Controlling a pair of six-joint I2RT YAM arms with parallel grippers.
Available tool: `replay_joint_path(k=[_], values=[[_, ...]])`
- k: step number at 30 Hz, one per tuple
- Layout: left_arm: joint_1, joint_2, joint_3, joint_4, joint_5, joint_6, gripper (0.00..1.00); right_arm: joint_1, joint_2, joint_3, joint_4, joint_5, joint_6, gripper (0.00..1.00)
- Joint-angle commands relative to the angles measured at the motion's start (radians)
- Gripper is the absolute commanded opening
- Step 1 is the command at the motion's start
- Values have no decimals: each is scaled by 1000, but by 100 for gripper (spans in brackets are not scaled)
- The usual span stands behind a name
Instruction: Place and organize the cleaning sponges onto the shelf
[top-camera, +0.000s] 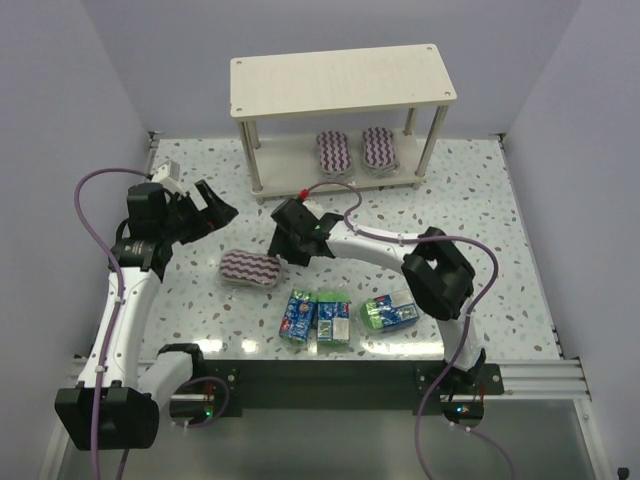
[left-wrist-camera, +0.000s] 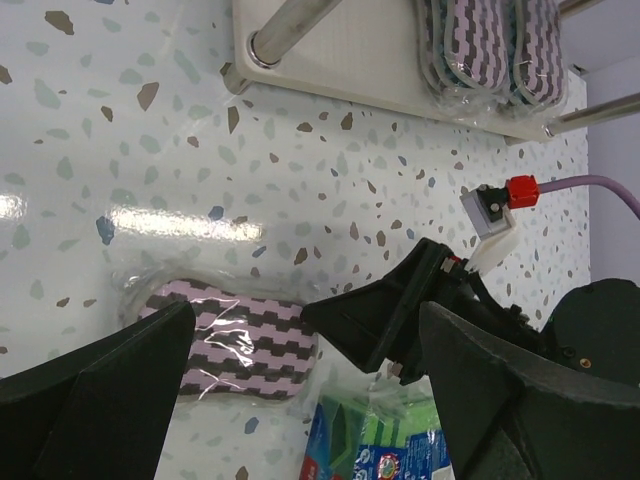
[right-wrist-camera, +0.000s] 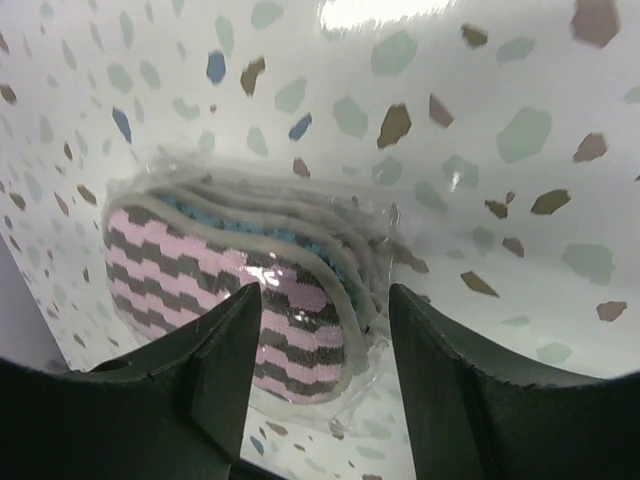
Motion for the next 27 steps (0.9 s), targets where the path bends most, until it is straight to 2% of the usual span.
replay_joint_path(k=[1, 8, 19, 22, 23, 27], values=[[12, -4, -3, 7, -3, 19, 100, 9, -37, -30, 33, -84, -67, 57], [12, -4, -12, 7, 2, 20, 100, 9, -92, -134, 92, -161, -90, 57], [14, 0, -16, 10, 5, 17, 100, 11, -57, -135, 175, -251, -59, 57], [15, 5, -16, 8, 5, 17, 100, 11, -29, -139, 198, -279, -44, 48], [15, 7, -16, 7, 5, 17, 100, 11, -21, -141, 208, -283, -35, 39], [15, 5, -14, 4, 2, 20, 100, 11, 3, -127, 218, -300, -24, 28]])
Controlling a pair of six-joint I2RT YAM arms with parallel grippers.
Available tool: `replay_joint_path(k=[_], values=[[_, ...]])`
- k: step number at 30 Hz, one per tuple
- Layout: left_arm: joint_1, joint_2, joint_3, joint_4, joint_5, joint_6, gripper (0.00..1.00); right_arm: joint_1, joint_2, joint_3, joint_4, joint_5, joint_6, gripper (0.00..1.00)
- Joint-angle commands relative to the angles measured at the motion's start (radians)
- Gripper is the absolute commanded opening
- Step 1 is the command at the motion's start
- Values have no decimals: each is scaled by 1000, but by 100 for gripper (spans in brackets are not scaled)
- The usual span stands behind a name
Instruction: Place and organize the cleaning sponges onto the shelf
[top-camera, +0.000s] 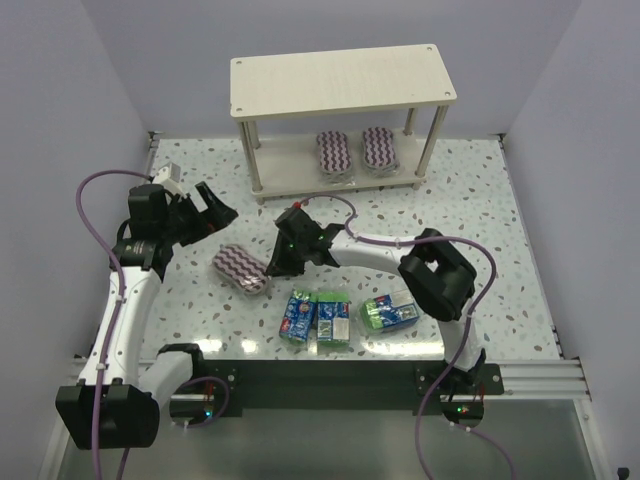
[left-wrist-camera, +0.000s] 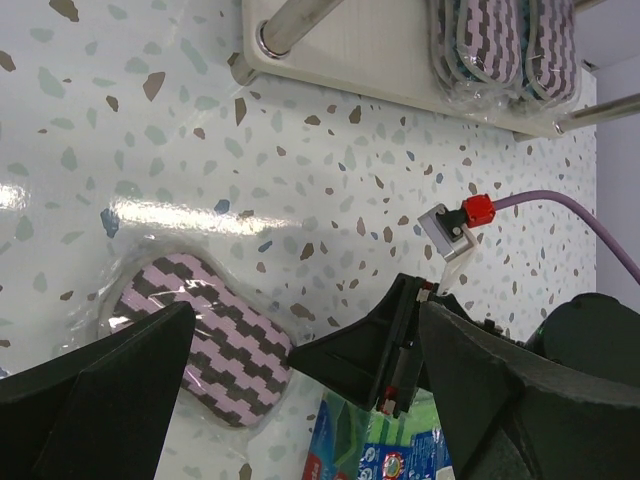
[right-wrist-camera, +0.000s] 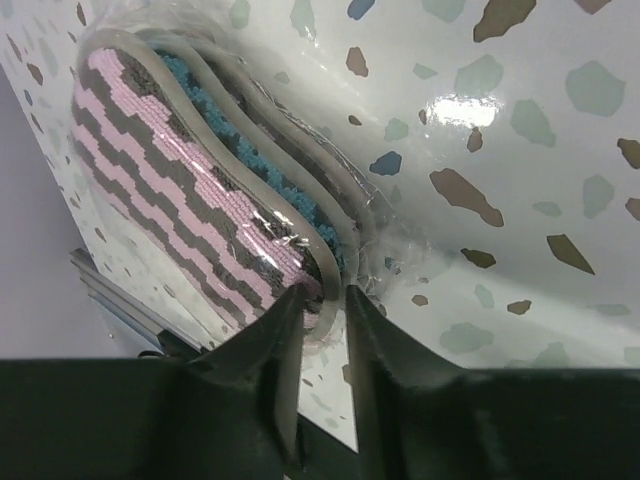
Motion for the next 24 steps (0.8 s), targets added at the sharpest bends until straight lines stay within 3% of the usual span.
replay_joint_path(k=[1, 3, 5, 6, 7, 10, 17, 24], values=[[10, -1, 2, 2, 1, 18, 100, 3, 33, 14, 38, -44, 16, 23], [8, -1, 2, -1, 0, 20, 100, 3, 41, 31, 33, -51, 11, 22], [11, -1, 5, -3, -2, 21, 100, 0, 49, 46, 30, -73, 6, 27], [8, -1, 7, -3, 0, 21, 100, 0, 47, 51, 28, -74, 2, 30], [8, 2, 8, -4, -2, 24, 100, 0, 46, 52, 25, -76, -1, 40], [10, 5, 11, -4, -2, 28, 100, 0, 32, 51, 13, -90, -9, 49], [11, 10, 10, 1, 0, 29, 100, 1, -31, 8, 67, -99, -9, 49], [11, 15, -4, 16, 7, 20, 100, 6, 58, 61, 76, -128, -12, 54]])
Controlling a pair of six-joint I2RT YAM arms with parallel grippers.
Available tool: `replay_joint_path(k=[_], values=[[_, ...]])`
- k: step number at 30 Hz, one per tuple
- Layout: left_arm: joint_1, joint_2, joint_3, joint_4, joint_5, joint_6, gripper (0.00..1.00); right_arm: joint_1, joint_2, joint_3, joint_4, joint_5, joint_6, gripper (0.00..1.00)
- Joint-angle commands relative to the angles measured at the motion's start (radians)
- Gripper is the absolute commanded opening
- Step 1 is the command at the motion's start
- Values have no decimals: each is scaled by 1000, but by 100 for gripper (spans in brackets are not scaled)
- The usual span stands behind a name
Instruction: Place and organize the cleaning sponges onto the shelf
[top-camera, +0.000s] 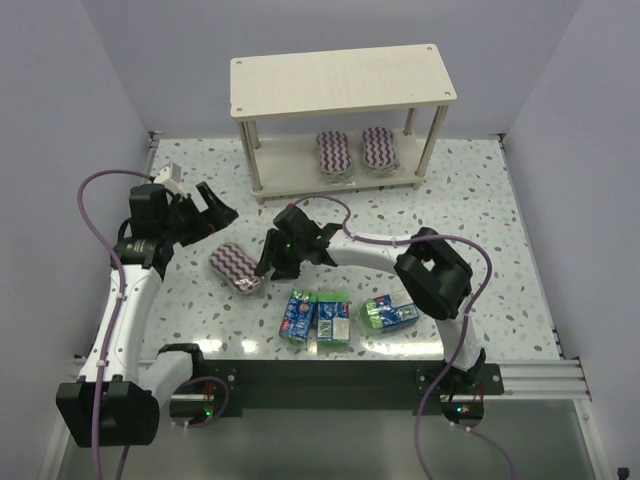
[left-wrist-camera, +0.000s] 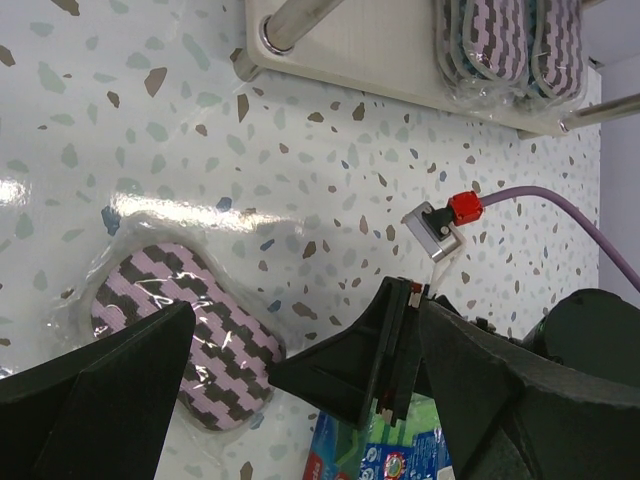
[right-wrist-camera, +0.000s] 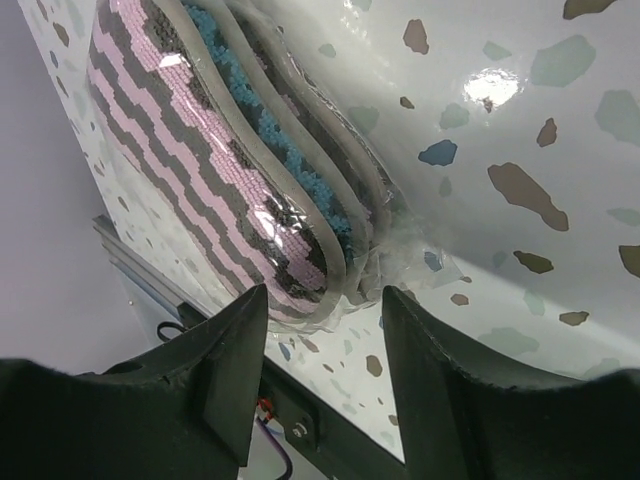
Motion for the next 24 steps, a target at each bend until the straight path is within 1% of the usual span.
replay_joint_path(k=[1, 5, 8, 9, 11, 12, 14, 17, 20, 24], values=[[11, 5, -5, 18, 7, 19, 100, 6, 35, 64, 31, -40, -12, 54], [11, 5, -7, 16, 6, 19, 100, 6, 80, 93, 34, -46, -20, 52], [11, 4, -7, 16, 9, 19, 100, 6, 109, 99, 45, -54, -23, 45], [11, 4, -10, 16, 9, 19, 100, 4, 113, 94, 45, -60, -22, 38], [11, 1, -10, 12, 7, 21, 100, 6, 112, 79, 53, -63, -23, 29], [11, -3, -8, 10, 6, 22, 100, 6, 106, 70, 56, -63, -22, 15], [11, -4, -10, 7, 1, 24, 100, -2, 78, 38, 73, -63, -19, 0], [11, -10, -11, 4, 1, 24, 100, -17, 46, -1, 86, -74, -8, 0], [11, -7, -7, 4, 1, 24, 100, -46, -20, -56, 125, -95, 24, 0], [13, -6, 5, 2, -2, 25, 100, -103, -182, -140, 166, -103, 73, 0]])
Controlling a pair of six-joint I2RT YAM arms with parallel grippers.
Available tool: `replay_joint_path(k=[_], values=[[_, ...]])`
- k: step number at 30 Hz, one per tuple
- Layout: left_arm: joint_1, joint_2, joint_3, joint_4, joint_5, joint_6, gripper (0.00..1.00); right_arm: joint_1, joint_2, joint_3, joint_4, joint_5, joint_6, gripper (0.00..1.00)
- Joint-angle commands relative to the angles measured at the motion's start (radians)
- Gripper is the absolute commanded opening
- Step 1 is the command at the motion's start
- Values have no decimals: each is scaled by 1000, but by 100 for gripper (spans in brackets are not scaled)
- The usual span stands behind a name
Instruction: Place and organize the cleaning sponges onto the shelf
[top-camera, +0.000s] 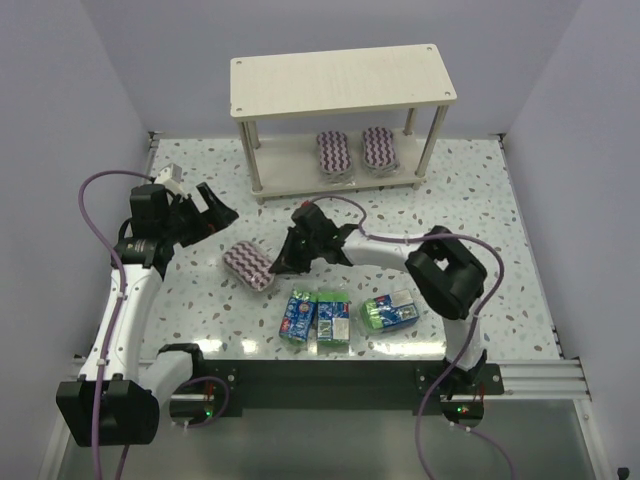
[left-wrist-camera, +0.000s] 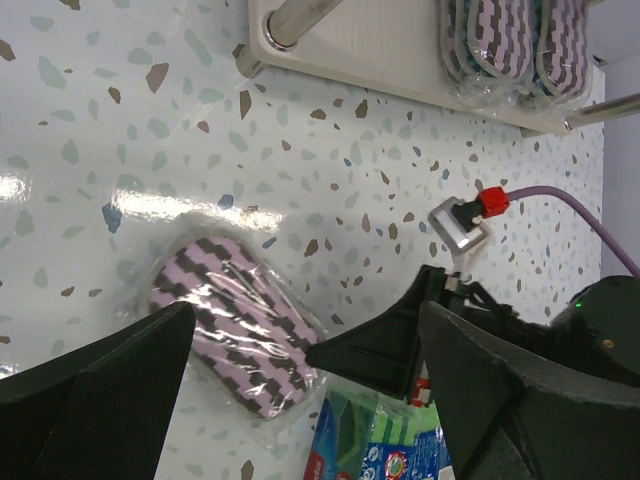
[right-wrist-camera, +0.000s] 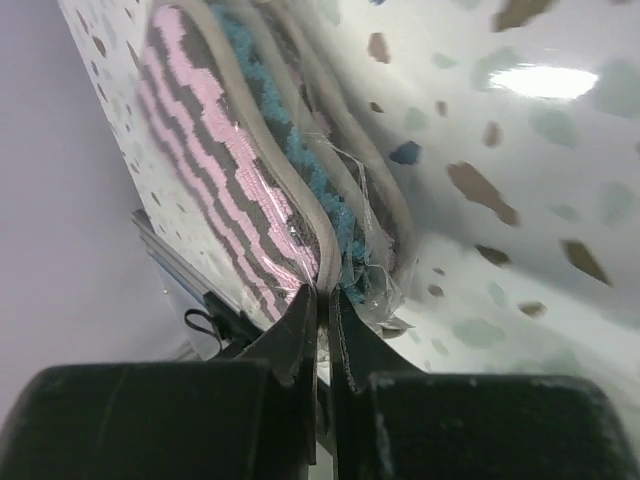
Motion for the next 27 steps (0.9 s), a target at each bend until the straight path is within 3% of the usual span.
replay_joint_path(k=[1, 12, 19, 27], values=[[12, -10, 9, 6, -2, 25, 100, -71, -178, -48, 21, -6, 50, 0], [12, 39, 16, 45, 26, 17, 100, -222, -329, 29, -96, 26, 43, 0], [11, 56, 30, 49, 34, 25, 100, -269, -287, 191, -235, 141, 30, 0], [14, 77, 27, 67, 46, 17, 100, -280, -136, 383, -240, 249, 36, 0]])
